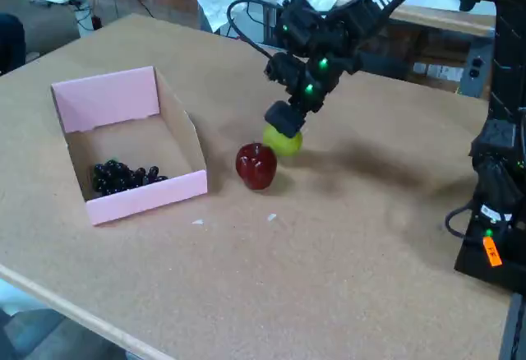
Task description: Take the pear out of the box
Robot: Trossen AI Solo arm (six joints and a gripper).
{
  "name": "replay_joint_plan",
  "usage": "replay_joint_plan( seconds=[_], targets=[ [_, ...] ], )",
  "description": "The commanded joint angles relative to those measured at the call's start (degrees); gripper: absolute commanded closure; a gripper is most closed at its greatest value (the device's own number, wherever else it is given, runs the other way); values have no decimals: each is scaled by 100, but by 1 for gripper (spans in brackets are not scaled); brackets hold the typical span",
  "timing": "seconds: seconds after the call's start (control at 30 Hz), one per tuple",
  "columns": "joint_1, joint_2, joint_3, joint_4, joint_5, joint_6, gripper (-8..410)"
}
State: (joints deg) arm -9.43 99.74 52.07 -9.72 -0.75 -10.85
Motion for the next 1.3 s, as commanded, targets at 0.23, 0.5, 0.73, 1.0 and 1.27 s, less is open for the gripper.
replay_joint_plan(
  seconds=[0.23, 0.5, 0.73, 1.0, 1.27],
  targets=[
    [-15, 0, -15, -11, -42, 42, 402],
    [-13, 232, -13, -87, -199, 103, 402],
    [-13, 223, -9, -87, -190, 107, 402],
    [-15, 223, -9, -98, -184, 52, 402],
    [-28, 221, -9, -195, -343, 33, 348]
  ],
)
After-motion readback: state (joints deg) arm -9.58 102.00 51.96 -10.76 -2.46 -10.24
